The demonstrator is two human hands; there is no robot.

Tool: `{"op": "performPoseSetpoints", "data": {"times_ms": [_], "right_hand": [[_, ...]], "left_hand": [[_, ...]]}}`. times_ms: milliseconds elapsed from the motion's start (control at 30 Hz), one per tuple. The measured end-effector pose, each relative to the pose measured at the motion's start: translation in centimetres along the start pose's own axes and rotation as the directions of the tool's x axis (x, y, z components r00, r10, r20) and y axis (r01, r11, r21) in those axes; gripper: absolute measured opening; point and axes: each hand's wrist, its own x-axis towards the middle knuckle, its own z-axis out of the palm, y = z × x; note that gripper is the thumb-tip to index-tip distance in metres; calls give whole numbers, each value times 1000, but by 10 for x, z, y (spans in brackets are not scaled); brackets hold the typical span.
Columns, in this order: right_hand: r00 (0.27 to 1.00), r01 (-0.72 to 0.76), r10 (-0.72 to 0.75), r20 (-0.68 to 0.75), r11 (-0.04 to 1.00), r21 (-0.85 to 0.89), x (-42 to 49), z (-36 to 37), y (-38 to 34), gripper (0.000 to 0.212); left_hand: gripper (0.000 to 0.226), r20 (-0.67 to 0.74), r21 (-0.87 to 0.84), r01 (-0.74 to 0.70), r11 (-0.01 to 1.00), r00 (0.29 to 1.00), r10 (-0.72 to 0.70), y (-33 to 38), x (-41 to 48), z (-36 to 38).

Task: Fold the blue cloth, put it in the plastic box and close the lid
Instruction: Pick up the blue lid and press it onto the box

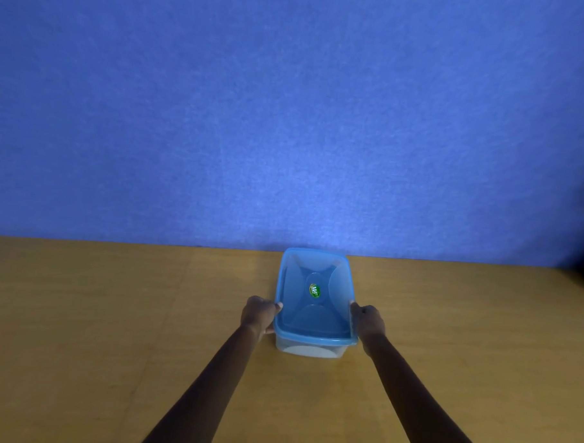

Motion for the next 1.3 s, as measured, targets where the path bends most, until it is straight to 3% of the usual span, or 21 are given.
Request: {"op": "performPoseSetpoints", "data": {"times_ms": [167, 300, 433, 533, 600, 700, 833, 933, 1000, 1100, 1300], "right_hand": [[988, -135, 124, 87, 982, 129, 3, -4, -5, 44], [983, -154, 140, 117, 981, 121, 4, -6, -7, 43], [963, -151, 120, 243, 982, 115, -1, -18, -10, 38], [892, -224, 115, 436, 952, 208, -4, -33, -2, 33], [818, -310, 126, 561, 919, 245, -4, -41, 6, 28], [750, -348, 183, 635, 926, 144, -4, -50, 10, 25], [735, -252, 206, 646, 968, -22, 1, -60, -2, 16], [781, -125, 177, 599, 984, -127, 5, -57, -15, 17], [840, -86, 116, 531, 993, -80, 7, -47, -22, 23], [922, -38, 18, 386, 998, 44, 13, -26, -32, 23], [988, 80, -65, 141, 992, -99, 37, 5, -43, 43]], "left_hand": [[33, 6, 10, 4, 1000, 1000, -4, 0, 0, 0], [32, 22, 55, -1, 998, 1000, -1, 1, 2, -1], [21, 181, 115, 7, 993, 983, -28, 3, -3, -13], [8, 386, 158, 51, 986, 916, -110, -5, -7, -31], [14, 475, 174, 90, 981, 865, -163, -10, -8, -43], [14, 526, 236, 99, 967, 823, -213, -12, -8, -54], [10, 456, 288, 12, 958, 878, -148, 1, -2, -47], [16, 330, 173, -50, 984, 944, -10, 14, 9, -32], [18, 220, 116, -114, 987, 972, 86, 22, 16, -21], [24, 55, 174, -195, 965, 981, 188, 31, 30, -6], [39, -58, 257, -233, 938, 965, 256, 35, 50, 7]]}}
